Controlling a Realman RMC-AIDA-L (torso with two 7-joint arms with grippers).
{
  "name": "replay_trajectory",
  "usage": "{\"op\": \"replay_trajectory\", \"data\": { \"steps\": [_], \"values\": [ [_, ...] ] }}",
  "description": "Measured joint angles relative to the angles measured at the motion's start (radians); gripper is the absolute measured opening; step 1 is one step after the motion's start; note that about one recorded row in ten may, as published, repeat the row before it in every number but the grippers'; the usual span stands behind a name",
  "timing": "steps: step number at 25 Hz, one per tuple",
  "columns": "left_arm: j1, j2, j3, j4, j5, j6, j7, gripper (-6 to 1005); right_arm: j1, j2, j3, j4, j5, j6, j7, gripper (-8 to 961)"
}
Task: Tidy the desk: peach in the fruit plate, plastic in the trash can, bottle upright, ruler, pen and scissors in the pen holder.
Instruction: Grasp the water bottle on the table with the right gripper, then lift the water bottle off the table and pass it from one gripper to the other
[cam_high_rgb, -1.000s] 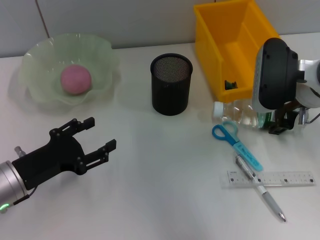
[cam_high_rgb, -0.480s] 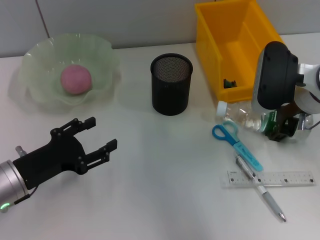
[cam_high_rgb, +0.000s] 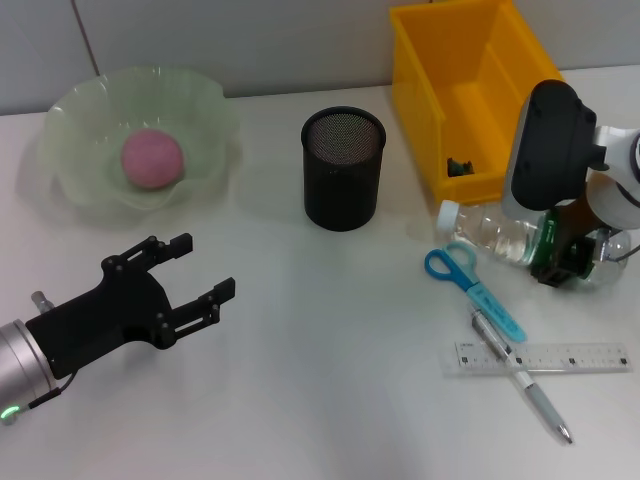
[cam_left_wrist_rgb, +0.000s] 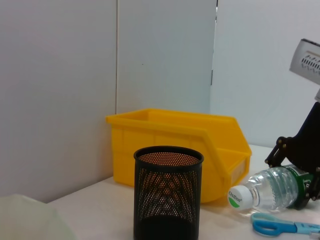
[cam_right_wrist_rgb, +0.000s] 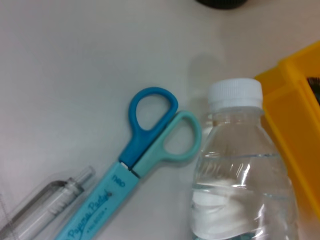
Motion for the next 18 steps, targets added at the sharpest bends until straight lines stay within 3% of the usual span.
{"op": "replay_trajectory", "data": {
  "steps": [18],
  "values": [
    [-0.002, 0.0, 0.0, 0.002, 0.0, 0.005, 0.0, 782, 0.023, -0.002, 0.035, 0.035, -0.001, -0.006, 0.007, 735]
  ]
}}
